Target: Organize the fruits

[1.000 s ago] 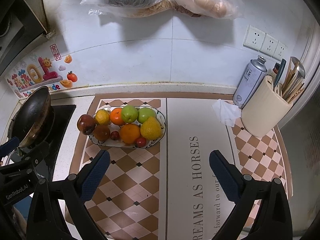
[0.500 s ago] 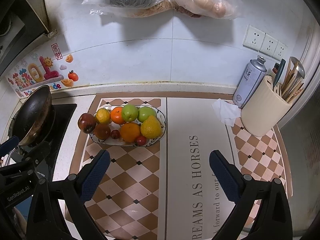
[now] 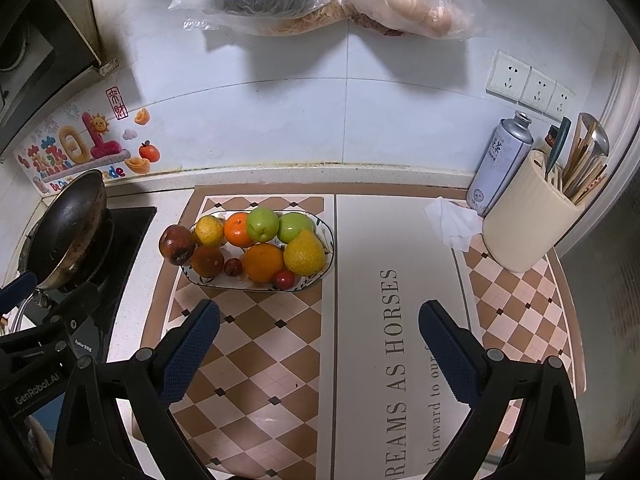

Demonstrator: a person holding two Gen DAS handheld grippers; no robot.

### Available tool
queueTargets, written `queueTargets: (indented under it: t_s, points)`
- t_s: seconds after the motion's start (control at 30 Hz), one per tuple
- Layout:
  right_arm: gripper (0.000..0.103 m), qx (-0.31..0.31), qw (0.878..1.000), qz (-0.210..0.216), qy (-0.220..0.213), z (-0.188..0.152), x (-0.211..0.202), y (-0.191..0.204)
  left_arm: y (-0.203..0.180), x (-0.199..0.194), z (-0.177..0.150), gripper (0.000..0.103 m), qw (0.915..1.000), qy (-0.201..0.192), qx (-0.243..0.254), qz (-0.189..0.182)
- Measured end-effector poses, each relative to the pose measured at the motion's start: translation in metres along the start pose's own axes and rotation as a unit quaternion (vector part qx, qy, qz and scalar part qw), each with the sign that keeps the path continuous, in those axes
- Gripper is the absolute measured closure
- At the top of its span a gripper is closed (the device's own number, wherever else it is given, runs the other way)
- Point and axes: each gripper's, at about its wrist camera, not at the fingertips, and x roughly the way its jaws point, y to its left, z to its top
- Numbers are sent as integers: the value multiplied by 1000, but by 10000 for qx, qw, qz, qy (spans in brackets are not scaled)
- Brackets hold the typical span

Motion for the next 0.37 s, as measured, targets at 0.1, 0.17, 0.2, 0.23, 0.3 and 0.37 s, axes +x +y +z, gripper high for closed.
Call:
queueTargets:
  t_s: [0.1, 0.17, 0.2, 0.23, 0.3, 0.37]
  points:
    - [1, -6, 10000, 4, 1, -1, -2, 1, 0, -2, -1, 1, 10000, -1, -1, -4]
    - [1, 1, 10000, 6, 3, -1, -1, 1, 0, -2, -1, 1, 10000, 8, -7, -11]
    - [1, 8, 10000, 13, 9, -2, -2, 1, 0, -2, -1, 1, 10000, 19, -1, -28]
    - [1, 10, 10000, 15, 14, -3, -3, 2, 0, -3, -2, 1, 10000, 24, 5, -46]
    - [1, 16, 10000, 20, 20, -5, -5, 3, -1, -4, -2, 1, 10000, -25, 29, -49]
    - [1, 14, 10000, 20, 21, -6, -5, 3, -3, -5, -2, 1, 10000, -52, 44, -51]
